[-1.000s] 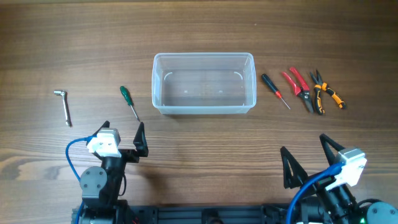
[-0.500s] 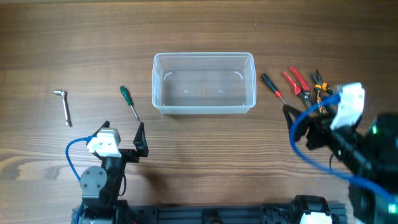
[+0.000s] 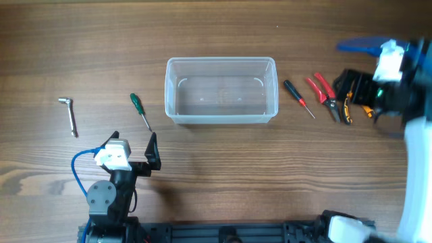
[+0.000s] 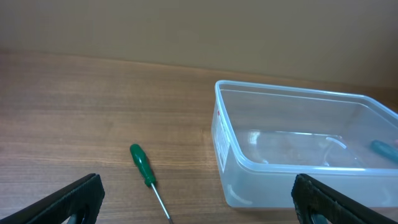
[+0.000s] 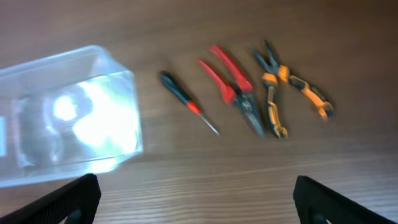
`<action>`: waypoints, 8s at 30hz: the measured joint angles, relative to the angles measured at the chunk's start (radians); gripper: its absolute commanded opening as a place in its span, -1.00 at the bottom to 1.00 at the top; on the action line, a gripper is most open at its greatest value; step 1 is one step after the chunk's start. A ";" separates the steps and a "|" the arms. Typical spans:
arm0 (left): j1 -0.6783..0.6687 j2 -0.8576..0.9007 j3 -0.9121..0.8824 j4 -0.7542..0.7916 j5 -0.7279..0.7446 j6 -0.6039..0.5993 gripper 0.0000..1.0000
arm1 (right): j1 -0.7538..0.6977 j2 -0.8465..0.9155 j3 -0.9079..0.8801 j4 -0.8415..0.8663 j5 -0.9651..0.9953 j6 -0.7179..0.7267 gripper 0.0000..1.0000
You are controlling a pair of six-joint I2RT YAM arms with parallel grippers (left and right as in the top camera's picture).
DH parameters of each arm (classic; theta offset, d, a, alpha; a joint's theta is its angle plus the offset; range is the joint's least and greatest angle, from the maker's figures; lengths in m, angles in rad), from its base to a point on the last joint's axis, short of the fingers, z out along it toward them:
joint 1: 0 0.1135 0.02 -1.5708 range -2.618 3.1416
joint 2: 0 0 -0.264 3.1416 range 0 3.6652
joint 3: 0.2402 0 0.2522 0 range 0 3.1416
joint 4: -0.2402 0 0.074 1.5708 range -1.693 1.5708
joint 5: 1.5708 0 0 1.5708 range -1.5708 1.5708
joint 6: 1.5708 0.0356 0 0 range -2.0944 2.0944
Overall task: Pack container
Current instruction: 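Raise the right gripper and move it over the orange-black pliers, then lower the right gripper onto the pliers and close on the handles, then lift the pliers and carry them left over the plastic container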
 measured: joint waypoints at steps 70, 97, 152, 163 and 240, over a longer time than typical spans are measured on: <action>0.000 0.000 0.000 0.000 0.000 0.000 0.99 | -0.237 0.334 -0.100 0.470 0.129 -0.537 0.99; 0.000 0.000 0.000 0.000 0.000 0.000 1.00 | -0.237 0.571 -0.100 0.446 0.165 -0.846 0.99; 0.000 0.000 0.000 0.000 0.000 0.000 0.99 | -0.186 0.665 -0.095 0.484 0.155 -0.867 0.99; 0.000 0.000 0.000 0.000 0.000 0.000 0.99 | -0.186 0.668 -0.095 0.468 0.132 -0.838 0.75; 0.000 0.000 0.000 0.000 0.000 0.000 0.99 | 0.037 0.630 0.400 0.144 0.119 -0.713 -0.88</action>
